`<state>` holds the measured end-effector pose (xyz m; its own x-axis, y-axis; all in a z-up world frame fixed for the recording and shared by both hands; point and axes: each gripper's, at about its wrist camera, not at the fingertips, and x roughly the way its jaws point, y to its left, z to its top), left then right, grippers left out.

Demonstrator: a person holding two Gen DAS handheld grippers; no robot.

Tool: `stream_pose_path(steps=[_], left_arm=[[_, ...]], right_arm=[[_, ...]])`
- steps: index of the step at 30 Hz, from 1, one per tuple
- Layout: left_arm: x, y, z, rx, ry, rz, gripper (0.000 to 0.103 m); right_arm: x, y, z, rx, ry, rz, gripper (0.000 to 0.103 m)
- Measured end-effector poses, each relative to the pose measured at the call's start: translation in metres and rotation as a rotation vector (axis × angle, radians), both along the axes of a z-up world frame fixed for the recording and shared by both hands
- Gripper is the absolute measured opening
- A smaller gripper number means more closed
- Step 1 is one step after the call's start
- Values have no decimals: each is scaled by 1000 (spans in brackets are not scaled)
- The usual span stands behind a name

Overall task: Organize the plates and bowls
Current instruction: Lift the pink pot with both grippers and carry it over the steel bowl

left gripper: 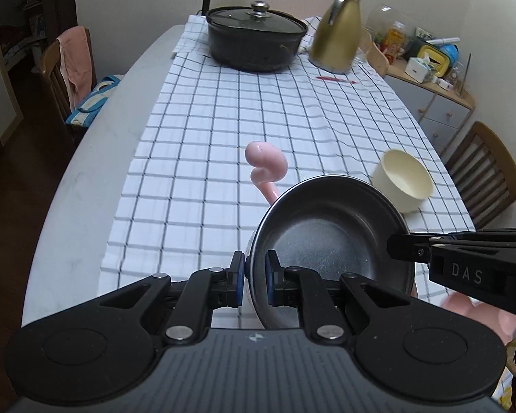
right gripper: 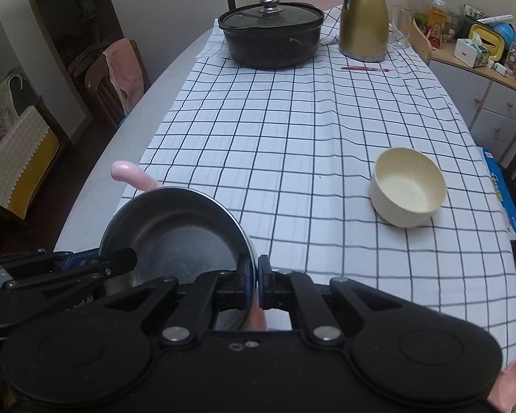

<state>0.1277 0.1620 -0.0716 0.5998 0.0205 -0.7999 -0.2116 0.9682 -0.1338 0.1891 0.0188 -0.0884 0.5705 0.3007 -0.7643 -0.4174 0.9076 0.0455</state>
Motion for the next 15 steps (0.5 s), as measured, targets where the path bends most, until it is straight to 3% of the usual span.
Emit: stream_pose_path(steps=[8, 15], left_arm=[[-34, -40, 3, 19, 21, -30, 11], [-56, -65, -12, 34, 68, -44, 11]], right_arm=[[-39, -45, -6, 35, 48, -10, 5], [-66, -72, -25, 35, 100, -12, 5]])
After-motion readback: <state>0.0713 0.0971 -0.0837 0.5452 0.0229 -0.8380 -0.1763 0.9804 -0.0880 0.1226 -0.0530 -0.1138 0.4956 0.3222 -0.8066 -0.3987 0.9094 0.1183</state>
